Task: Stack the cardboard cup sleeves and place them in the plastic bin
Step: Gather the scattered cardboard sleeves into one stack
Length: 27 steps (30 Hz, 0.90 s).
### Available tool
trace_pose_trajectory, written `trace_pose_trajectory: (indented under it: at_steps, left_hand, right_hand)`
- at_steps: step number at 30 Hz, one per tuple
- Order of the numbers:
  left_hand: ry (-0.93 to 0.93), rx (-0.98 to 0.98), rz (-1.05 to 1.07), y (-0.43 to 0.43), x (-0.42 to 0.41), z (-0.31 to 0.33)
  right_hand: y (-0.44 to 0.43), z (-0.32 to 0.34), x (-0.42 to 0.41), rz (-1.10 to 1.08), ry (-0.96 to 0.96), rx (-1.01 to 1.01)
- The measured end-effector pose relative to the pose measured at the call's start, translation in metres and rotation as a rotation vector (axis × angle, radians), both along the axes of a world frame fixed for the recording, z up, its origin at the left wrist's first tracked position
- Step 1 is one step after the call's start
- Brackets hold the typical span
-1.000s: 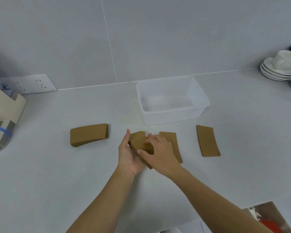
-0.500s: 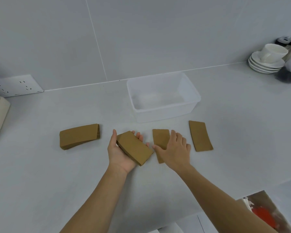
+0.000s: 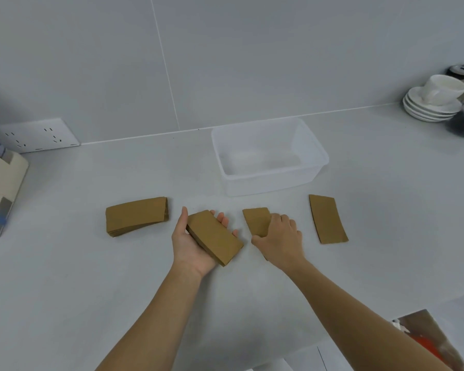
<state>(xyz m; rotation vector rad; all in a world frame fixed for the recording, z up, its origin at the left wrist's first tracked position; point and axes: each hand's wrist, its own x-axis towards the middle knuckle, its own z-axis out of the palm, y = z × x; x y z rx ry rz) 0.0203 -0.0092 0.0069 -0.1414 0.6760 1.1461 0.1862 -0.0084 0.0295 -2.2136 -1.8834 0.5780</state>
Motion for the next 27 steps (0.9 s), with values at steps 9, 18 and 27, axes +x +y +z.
trace_pose_trajectory:
  at_steps: [9,18,27]
  left_hand:
    - [-0.009,0.072,-0.015,-0.012,-0.023,0.007]
    - [-0.008,0.131,-0.020,-0.023,-0.036,0.012]
    - [-0.016,0.118,0.010,-0.024,-0.025,0.014]
  right_hand:
    - [-0.004,0.039,-0.057,0.197,0.270,0.064]
    - [-0.018,0.034,-0.093,0.377,0.336,0.054]
    - [-0.019,0.028,-0.080,0.445,0.332,0.019]
